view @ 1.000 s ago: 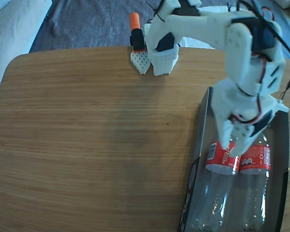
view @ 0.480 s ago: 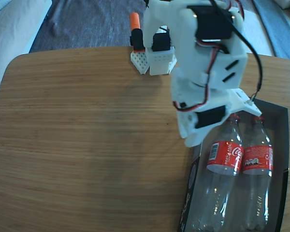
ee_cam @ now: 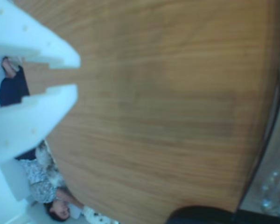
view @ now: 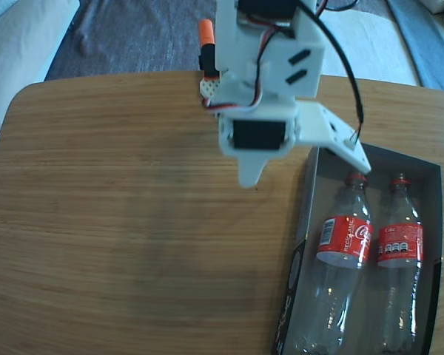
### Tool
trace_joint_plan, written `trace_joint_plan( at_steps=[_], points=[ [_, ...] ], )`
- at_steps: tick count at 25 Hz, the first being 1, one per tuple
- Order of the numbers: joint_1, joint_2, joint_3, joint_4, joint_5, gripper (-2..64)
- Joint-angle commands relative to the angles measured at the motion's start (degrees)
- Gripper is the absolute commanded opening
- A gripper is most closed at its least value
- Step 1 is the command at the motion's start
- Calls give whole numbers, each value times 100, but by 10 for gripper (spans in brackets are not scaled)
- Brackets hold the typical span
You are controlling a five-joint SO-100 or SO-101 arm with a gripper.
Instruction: Grasp the bottles and put them in the box.
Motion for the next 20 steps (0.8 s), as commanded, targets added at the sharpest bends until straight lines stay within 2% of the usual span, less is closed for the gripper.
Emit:
trace_joint_plan(
  at_steps=[1, 6, 14, 20],
  points=[
    [105, 703, 334, 229, 18, -4],
    [97, 1564, 1011, 202, -53, -4],
    [105, 2874, 2619, -967, -53, -4],
    [105, 3779, 3990, -1626, -62, -4]
  ],
)
